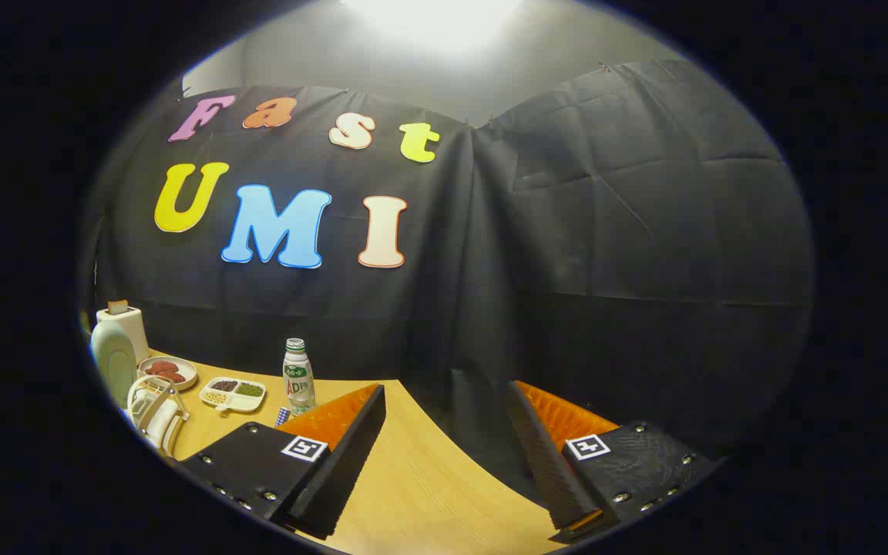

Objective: Take the plate from the dish rack, then take the spoon from the basket and place it into the plate.

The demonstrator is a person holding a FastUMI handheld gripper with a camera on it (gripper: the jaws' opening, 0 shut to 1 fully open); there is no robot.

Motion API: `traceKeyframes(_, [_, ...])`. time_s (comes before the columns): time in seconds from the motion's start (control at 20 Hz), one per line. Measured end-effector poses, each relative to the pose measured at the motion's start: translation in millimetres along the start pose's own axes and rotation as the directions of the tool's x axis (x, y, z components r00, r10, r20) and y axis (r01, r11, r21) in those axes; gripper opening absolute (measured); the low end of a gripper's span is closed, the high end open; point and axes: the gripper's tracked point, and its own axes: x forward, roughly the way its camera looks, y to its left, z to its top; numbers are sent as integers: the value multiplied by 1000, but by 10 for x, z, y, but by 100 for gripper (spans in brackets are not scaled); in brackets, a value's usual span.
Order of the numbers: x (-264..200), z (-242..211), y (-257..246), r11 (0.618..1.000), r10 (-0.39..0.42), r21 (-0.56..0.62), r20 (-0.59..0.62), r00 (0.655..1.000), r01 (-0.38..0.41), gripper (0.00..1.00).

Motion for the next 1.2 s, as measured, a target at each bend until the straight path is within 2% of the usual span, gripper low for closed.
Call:
traceKeyframes(0.2, [-462, 277, 376, 1000, -2, 6, -35, 999, 2, 97])
traceKeyframes(0.3, [-623, 444, 744, 999, 46, -2, -40, 998, -46, 97])
traceKeyframes(0.5, [-786, 695, 1688, 980, 198, 30, -35, 980, -197, 97])
traceKeyframes(0.8, [-900, 615, 3023, 906, 407, 160, -78, 910, -391, 97])
traceKeyframes(1.0, [-910, 389, 3633, 866, 487, 209, -141, 862, -455, 97])
traceKeyframes(1.2, [-832, 125, 4110, 840, 530, 262, -211, 821, -475, 97])
